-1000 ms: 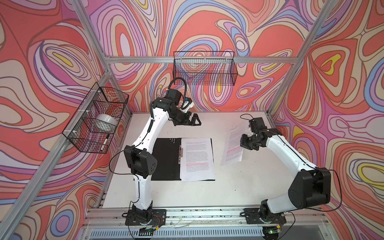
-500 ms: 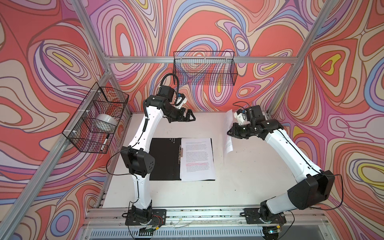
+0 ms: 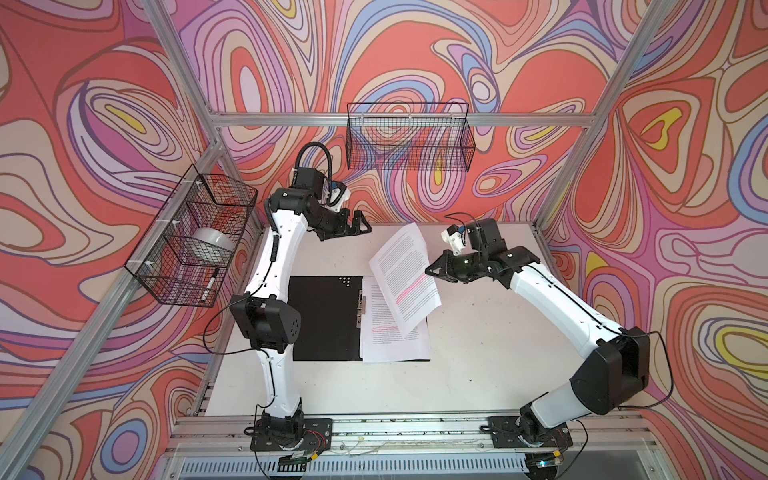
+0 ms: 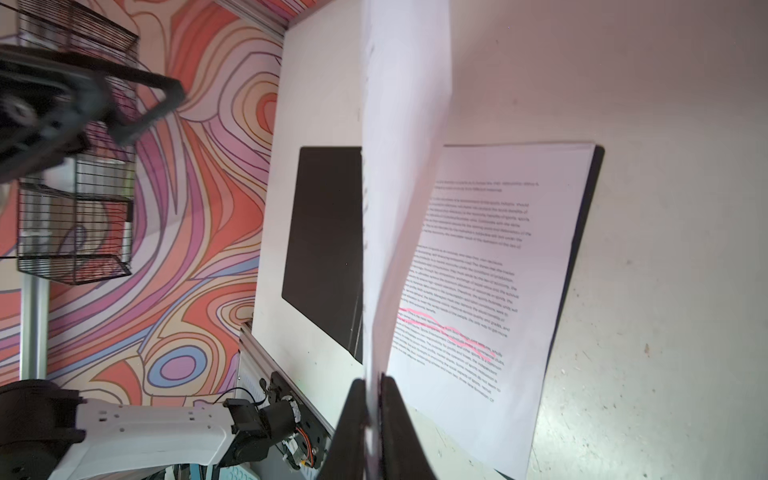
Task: Put the files into the folder
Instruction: 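Lift the sheet and carry it over the folder with the right gripper, then lower the sheet onto the stack with the right gripper while the left lowers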
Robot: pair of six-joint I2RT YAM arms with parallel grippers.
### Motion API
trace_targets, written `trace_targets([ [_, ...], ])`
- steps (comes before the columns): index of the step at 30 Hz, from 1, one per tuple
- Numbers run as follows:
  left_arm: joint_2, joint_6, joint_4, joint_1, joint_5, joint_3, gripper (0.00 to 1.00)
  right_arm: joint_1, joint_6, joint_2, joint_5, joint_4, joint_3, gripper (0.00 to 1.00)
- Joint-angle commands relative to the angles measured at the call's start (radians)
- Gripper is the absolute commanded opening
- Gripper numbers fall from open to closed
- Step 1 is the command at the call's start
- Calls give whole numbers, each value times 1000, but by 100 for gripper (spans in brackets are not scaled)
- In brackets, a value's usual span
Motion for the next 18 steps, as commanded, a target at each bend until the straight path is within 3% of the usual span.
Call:
trace_targets([
  [1, -34, 7, -39, -3, 31, 17, 100, 19, 76, 0, 48, 113, -77, 10],
  [7, -43, 11, -41, -3, 39, -12, 100, 73, 110, 74, 101, 144, -136, 10],
  [18, -38, 1, -30, -3, 61, -20, 100, 195, 143, 182, 367, -31, -85, 11],
])
